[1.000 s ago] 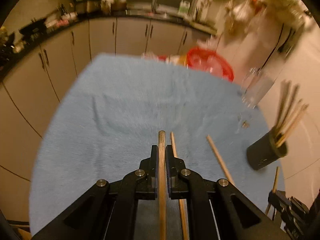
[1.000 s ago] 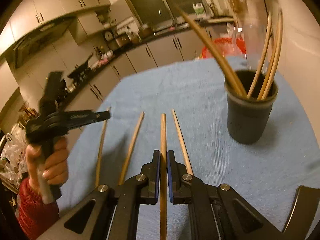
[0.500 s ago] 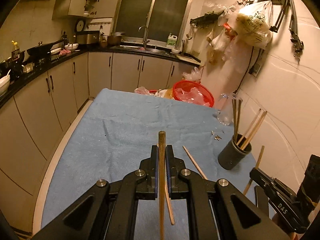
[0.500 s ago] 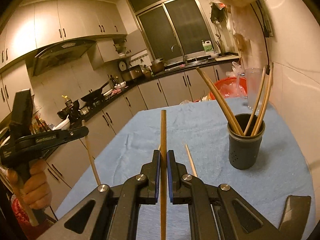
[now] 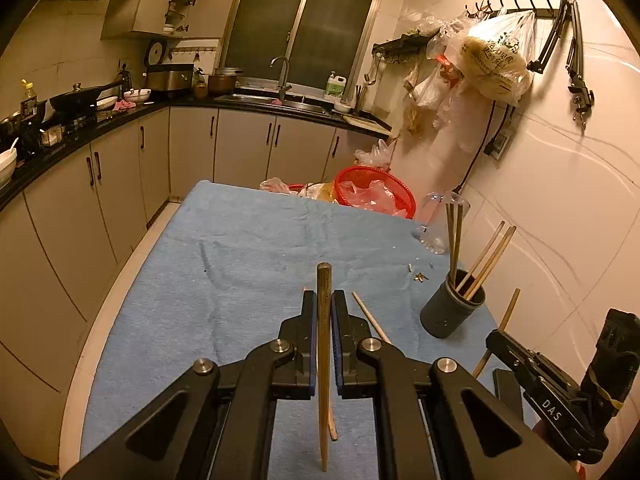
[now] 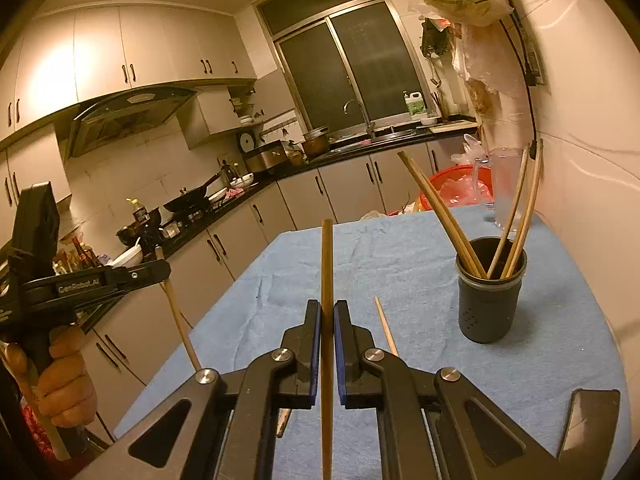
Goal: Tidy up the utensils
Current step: 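Lift the grasped chopsticks upright with both grippers, then carry both upright chopsticks toward the grey holder cup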
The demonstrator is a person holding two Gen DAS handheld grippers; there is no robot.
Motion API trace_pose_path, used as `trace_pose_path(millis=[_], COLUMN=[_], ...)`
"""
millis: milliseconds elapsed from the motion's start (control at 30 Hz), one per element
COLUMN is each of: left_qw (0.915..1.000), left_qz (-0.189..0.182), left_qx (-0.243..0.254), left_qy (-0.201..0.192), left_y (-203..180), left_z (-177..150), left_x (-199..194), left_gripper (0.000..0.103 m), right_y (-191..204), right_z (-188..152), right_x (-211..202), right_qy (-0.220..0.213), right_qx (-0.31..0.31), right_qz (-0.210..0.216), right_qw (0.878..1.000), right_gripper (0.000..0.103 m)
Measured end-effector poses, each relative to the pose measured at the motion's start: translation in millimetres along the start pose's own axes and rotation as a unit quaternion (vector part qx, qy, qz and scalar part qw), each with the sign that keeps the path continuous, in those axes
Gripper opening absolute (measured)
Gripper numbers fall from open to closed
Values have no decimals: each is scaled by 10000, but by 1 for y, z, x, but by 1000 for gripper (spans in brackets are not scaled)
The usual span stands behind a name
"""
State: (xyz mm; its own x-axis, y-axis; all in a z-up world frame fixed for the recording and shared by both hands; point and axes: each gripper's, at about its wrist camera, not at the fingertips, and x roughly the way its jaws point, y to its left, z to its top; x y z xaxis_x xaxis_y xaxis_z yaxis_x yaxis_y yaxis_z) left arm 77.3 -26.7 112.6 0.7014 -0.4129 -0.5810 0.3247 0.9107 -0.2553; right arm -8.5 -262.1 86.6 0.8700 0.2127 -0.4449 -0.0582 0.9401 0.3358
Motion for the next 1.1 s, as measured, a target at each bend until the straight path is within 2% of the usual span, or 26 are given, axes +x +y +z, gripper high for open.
trace_pose_path(millis=[1100], left_qw=[9995], left_qz=[-220], left_qx=[213], left_qy=[-98], left_y=[-21], left_z=[11], left_x=[-13], left_gripper=[7], right_y=[-16], right_z=[9], right_x=[-31], right_qy=[-396], right_qx=[287], right_qz=[37], right_qw=[9988], right_gripper=[7])
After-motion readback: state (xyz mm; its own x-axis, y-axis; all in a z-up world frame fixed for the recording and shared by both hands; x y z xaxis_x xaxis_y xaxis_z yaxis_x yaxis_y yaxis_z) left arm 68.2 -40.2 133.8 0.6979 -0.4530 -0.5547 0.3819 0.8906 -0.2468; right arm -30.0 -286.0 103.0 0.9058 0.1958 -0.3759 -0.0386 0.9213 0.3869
